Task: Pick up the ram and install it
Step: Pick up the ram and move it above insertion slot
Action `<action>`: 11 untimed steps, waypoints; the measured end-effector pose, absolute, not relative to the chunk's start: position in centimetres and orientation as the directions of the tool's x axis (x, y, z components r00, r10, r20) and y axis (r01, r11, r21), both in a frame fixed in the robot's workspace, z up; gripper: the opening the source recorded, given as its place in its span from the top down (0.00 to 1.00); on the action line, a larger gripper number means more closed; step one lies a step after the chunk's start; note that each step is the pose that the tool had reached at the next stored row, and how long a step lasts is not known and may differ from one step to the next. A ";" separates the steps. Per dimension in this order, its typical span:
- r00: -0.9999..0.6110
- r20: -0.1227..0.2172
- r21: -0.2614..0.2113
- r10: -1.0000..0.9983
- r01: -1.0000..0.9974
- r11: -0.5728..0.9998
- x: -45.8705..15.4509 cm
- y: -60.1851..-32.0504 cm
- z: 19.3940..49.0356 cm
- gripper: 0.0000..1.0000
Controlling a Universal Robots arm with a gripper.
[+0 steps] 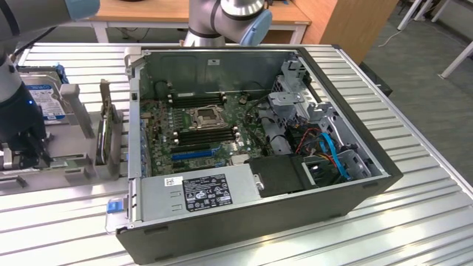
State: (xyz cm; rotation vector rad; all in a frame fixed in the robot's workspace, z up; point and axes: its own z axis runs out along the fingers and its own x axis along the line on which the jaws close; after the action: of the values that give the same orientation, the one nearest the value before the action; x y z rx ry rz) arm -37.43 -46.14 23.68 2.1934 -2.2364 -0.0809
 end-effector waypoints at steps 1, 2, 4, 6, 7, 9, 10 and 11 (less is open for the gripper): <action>-0.020 -0.030 0.043 -0.999 -0.999 0.019 -37.4 -46.1 23.9 0.88; -0.020 -0.030 0.042 -0.999 -0.999 0.019 -37.4 -46.1 24.1 0.88; -0.020 -0.030 0.043 -0.999 -0.999 0.019 -37.4 -46.1 24.5 0.88; -0.020 -0.030 0.043 -0.999 -0.999 0.019 -37.4 -46.1 24.9 0.88; -0.020 -0.030 0.043 -0.999 -0.999 0.019 -37.4 -46.1 25.1 0.88; -0.020 -0.030 0.042 -0.999 -0.999 0.019 -37.4 -46.1 25.6 0.88; -0.020 -0.030 0.042 -0.999 -0.999 0.019 -37.4 -46.1 25.8 0.88; -0.020 -0.030 0.042 -0.999 -0.999 0.019 -37.4 -46.1 26.0 0.88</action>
State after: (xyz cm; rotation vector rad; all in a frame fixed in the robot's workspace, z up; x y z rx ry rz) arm -37.43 -46.14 26.03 2.1935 -2.2364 -0.0808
